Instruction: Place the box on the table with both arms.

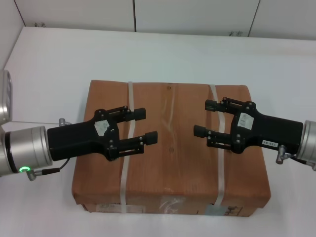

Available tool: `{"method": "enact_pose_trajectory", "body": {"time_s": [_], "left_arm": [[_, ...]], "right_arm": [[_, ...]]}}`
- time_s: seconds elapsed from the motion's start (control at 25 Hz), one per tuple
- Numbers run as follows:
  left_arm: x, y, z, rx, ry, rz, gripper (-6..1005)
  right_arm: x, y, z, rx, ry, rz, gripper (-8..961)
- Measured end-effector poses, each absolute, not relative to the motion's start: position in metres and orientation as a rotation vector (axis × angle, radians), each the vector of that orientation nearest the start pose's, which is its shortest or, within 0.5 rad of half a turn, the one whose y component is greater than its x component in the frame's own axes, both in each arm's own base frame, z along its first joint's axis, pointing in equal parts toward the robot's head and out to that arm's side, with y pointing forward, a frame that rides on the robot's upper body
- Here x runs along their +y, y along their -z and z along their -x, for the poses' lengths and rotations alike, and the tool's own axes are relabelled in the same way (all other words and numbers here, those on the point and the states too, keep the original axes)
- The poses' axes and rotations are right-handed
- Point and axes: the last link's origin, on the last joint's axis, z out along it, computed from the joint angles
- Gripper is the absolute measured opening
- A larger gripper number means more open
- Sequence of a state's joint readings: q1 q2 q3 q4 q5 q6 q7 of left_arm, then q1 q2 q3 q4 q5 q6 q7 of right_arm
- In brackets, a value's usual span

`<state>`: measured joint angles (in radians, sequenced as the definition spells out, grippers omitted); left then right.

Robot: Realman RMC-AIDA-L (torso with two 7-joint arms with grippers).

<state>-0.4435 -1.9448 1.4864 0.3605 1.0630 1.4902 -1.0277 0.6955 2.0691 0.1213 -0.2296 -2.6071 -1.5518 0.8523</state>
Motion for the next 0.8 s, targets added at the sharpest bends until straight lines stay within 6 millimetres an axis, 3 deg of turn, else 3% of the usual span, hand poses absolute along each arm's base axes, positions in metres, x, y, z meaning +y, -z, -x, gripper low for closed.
{"method": "enact_pose_trajectory", "body": {"time_s": [0.8], "left_arm": [[0.295,0.0289,0.2644,-0.474,1.001,2.689,720]], "right_arm": [[0.3212,0.0505,-0.2521,0.34,-0.881,2.682,763]]}}
